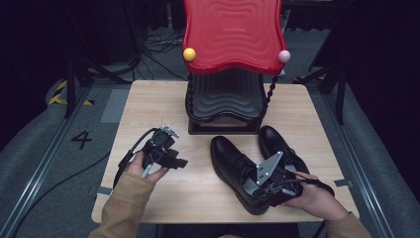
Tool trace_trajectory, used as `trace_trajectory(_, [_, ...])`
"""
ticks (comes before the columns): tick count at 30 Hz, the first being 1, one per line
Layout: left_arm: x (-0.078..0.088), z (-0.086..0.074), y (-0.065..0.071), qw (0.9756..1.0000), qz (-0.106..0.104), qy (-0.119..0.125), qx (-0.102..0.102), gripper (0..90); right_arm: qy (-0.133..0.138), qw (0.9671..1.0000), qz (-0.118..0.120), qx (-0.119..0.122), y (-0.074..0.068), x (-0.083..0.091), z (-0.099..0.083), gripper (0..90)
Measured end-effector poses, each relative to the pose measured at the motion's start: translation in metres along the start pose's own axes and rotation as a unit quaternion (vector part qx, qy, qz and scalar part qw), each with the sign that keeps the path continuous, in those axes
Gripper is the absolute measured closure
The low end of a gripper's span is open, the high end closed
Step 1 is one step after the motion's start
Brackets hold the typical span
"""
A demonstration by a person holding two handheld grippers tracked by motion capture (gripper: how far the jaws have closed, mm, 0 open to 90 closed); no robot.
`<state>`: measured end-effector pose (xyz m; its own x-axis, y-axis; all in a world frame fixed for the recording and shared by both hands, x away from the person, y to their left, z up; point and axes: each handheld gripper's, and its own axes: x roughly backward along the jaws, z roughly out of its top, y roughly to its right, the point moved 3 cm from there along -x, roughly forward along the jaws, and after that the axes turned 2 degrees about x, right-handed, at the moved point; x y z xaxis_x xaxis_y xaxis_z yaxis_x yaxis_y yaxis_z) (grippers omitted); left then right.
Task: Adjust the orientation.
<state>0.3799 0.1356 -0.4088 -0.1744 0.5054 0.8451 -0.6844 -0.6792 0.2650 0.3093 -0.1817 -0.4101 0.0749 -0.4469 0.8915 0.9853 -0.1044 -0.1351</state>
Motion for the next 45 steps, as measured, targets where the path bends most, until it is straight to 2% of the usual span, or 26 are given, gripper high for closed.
trace_trajectory(3, [0.0,0.001,0.0,1.0,0.0,0.002,-0.002,46.5,0.018,0.9997,-0.011,-0.012,0.003,0.01,-0.002,61.9])
trace_trajectory(6, [-0.001,0.001,0.0,1.0,-0.001,0.002,0.0,46.5,0.033,0.9986,-0.023,-0.033,0.008,0.02,-0.007,57.5])
trace_trajectory(9, [-0.001,0.001,0.0,1.0,-0.001,0.002,0.0,46.6,0.045,0.9959,-0.043,-0.066,0.015,0.034,-0.015,56.2])
trace_trajectory(10, [-0.001,0.001,0.0,1.0,-0.002,0.002,0.0,46.5,0.048,0.994,-0.051,-0.084,0.018,0.04,-0.018,56.4])
trace_trajectory(12, [-0.001,0.002,-0.001,1.0,-0.002,0.003,0.0,46.5,0.054,0.991,-0.069,-0.102,0.022,0.048,-0.024,56.9])
trace_trajectory(15, [-0.002,0.002,-0.001,1.0,-0.003,0.0,-0.001,46.6,0.041,0.9814,-0.107,-0.154,0.029,0.057,-0.033,56.1])
trace_trajectory(16, [-0.002,0.002,-0.001,1.0,-0.003,0.0,-0.003,46.5,0.035,0.976,-0.123,-0.177,0.033,0.059,-0.037,54.6])
trace_trajectory(20, [-0.003,0.003,0.0,1.0,-0.006,-0.002,-0.004,46.5,0.006,0.9645,-0.135,-0.227,0.043,0.054,-0.047,53.2])
trace_trajectory(22, [-0.003,0.004,0.0,1.0,-0.006,-0.001,-0.004,46.5,-0.02,0.9565,-0.149,-0.25,0.049,0.047,-0.052,53.0])
trace_trajectory(23, [-0.003,0.004,0.0,1.0,-0.005,-0.002,-0.005,46.5,-0.027,0.9541,-0.152,-0.257,0.052,0.045,-0.054,54.9])
trace_trajectory(25, [-0.004,0.004,0.0,1.0,-0.006,-0.002,-0.004,46.5,-0.006,0.9514,-0.147,-0.271,0.054,0.046,-0.055,57.9])
trace_trajectory(27, [-0.005,0.005,0.001,0.9999,-0.007,-0.004,-0.006,46.4,-0.003,0.949,-0.147,-0.279,0.055,0.047,-0.056,59.2])
trace_trajectory(28, [-0.005,0.005,0.002,0.9999,-0.007,-0.004,-0.009,46.4,-0.002,0.9488,-0.145,-0.281,0.055,0.048,-0.057,58.9])
trace_trajectory(29, [-0.005,0.005,0.002,0.9999,-0.007,-0.004,-0.009,46.4,-0.005,0.9464,-0.149,-0.286,0.056,0.049,-0.058,57.9])
trace_trajectory(30, [-0.005,0.005,0.002,0.9999,-0.008,-0.004,-0.007,46.4,-0.011,0.9427,-0.159,-0.293,0.056,0.049,-0.059,57.7])
trace_trajectory(31, [-0.005,0.005,0.002,0.9999,-0.008,-0.004,-0.007,46.4,-0.011,0.9427,-0.159,-0.293,0.056,0.049,-0.059,57.7])
trace_trajectory(33, [-0.004,0.005,0.001,0.9999,-0.007,-0.004,-0.006,46.4,-0.024,0.9351,-0.169,-0.31,0.06,0.049,-0.063,57.0])
trace_trajectory(36, [-0.005,0.005,0.001,0.9999,-0.007,-0.005,-0.007,46.4,-0.027,0.933,-0.157,-0.323,0.068,0.037,-0.068,56.9])
trace_trajectory(37, [-0.005,0.005,0.001,0.9999,-0.006,-0.005,-0.008,46.3,-0.031,0.9335,-0.153,-0.323,0.07,0.03,-0.068,57.7])
trace_trajectory(39, [-0.005,0.005,0.002,0.9999,-0.006,-0.005,-0.007,46.2,-0.035,0.9346,-0.148,-0.321,0.073,0.021,-0.066,63.3])
trace_trajectory(40, [-0.004,0.004,0.001,1.0,-0.006,-0.004,-0.005,46.2,-0.036,0.9348,-0.144,-0.323,0.073,0.018,-0.065,68.7])
trace_trajectory(41, [-0.004,0.004,0.001,1.0,-0.005,-0.003,-0.006,46.2,-0.033,0.9365,-0.141,-0.32,0.073,0.015,-0.064,72.8])
trace_trajectory(42, [-0.003,0.004,0.0,1.0,-0.005,-0.003,-0.006,46.2,-0.034,0.9326,-0.15,-0.327,0.072,0.015,-0.063,76.6])
trace_trajectory(43, [-0.003,0.004,0.0,1.0,-0.005,-0.003,-0.006,46.2,-0.034,0.9326,-0.15,-0.327,0.072,0.015,-0.063,76.6])
trace_trajectory(44, [-0.003,0.004,0.0,1.0,-0.006,-0.001,-0.006,46.2,-0.036,0.9271,-0.166,-0.334,0.071,0.016,-0.061,80.7])
trace_trajectory(45, [-0.003,0.004,0.0,1.0,-0.006,-0.001,-0.006,46.2,-0.036,0.9271,-0.166,-0.334,0.071,0.016,-0.061,80.7])
